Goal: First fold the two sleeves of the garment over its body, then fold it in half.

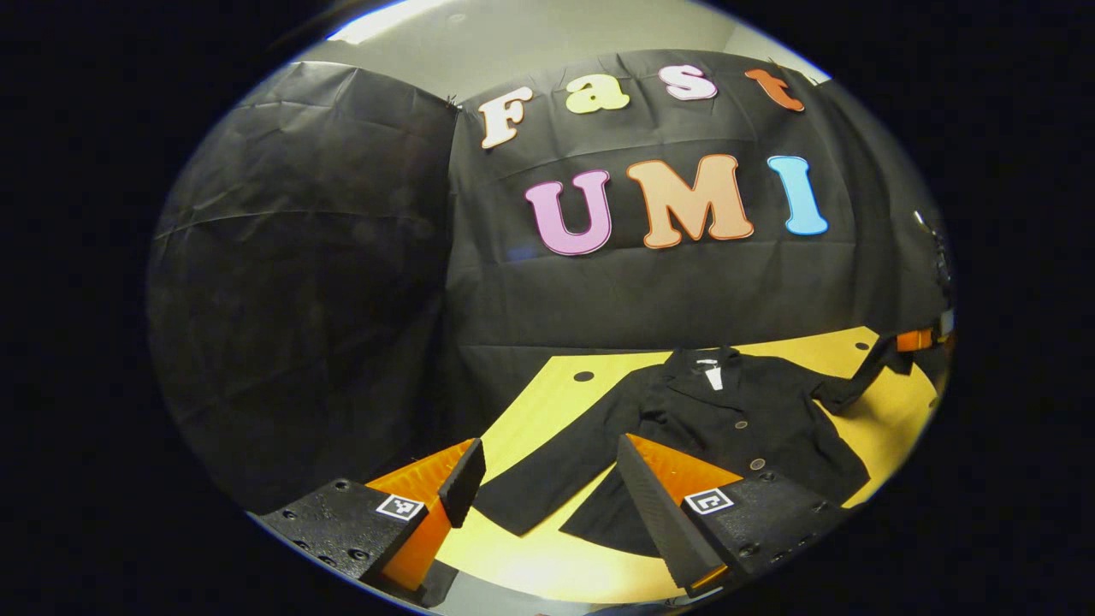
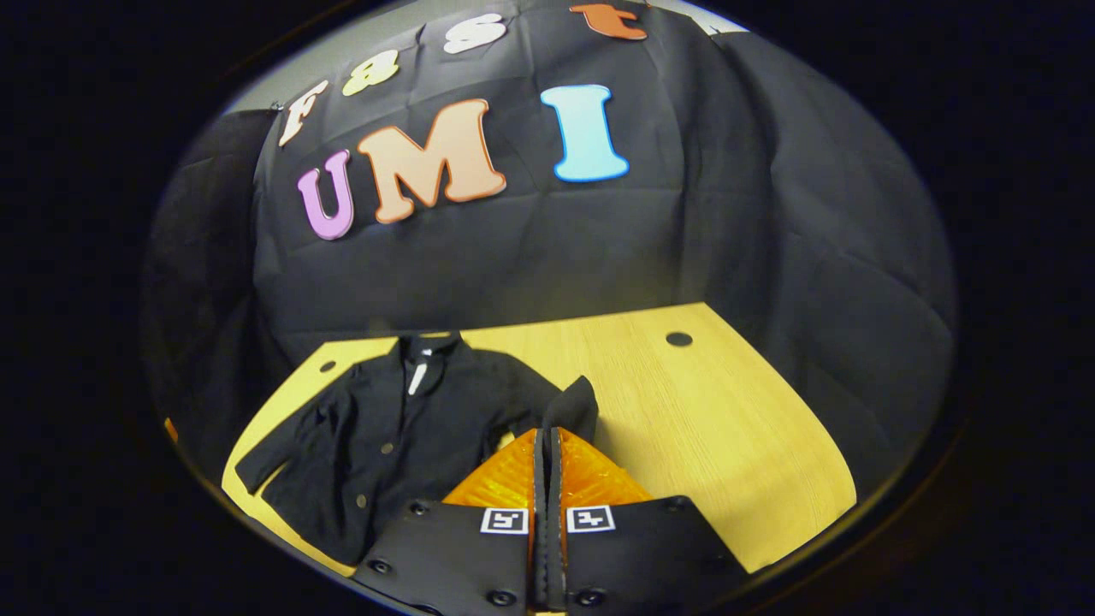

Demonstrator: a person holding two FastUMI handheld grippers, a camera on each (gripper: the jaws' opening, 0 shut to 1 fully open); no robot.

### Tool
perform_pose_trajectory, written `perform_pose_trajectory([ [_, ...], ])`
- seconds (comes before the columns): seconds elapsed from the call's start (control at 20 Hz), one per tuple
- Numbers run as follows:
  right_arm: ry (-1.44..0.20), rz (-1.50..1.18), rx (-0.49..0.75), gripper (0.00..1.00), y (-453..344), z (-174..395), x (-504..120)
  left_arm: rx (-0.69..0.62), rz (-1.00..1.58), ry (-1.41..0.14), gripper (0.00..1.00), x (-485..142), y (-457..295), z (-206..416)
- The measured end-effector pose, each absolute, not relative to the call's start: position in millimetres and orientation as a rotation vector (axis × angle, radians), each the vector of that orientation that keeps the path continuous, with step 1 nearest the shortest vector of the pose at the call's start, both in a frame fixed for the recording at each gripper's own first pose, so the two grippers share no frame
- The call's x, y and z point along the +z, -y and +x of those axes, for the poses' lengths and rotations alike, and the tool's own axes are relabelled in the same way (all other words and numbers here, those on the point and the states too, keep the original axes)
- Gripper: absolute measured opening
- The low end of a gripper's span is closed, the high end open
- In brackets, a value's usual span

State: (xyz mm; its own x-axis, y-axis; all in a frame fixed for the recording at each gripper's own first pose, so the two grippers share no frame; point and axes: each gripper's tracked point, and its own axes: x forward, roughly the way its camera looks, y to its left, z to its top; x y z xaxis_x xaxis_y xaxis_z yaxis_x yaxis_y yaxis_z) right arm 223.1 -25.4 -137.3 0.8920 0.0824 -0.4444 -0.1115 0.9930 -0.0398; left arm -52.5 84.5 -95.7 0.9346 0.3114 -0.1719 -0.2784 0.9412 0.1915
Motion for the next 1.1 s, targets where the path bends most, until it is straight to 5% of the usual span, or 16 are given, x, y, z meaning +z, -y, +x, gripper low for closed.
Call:
perform_pose_trajectory([
  [0.2,-0.413,-0.057,0.138,0.02,-34,237,-113,0.257,0.139,-0.214,1.0,-101,-99,-31],
  [0.25,-0.401,-0.06,0.145,0.02,-47,241,-109,0.246,0.135,-0.213,0.89,-101,-103,-26],
  [0.45,-0.367,-0.064,0.176,0.02,-106,265,-92,0.209,0.123,-0.224,1.0,-106,-119,-4],
  [0.5,-0.357,-0.063,0.189,0.02,-122,272,-88,0.196,0.116,-0.226,0.89,-107,-120,0],
  [0.6,-0.338,-0.073,0.211,0.02,-153,287,-82,0.172,0.105,-0.234,0.94,-111,-123,6],
  [1.1,-0.344,-0.12,0.401,0.02,-325,350,-114,0.159,0.024,-0.309,0.95,-144,-153,23],
])
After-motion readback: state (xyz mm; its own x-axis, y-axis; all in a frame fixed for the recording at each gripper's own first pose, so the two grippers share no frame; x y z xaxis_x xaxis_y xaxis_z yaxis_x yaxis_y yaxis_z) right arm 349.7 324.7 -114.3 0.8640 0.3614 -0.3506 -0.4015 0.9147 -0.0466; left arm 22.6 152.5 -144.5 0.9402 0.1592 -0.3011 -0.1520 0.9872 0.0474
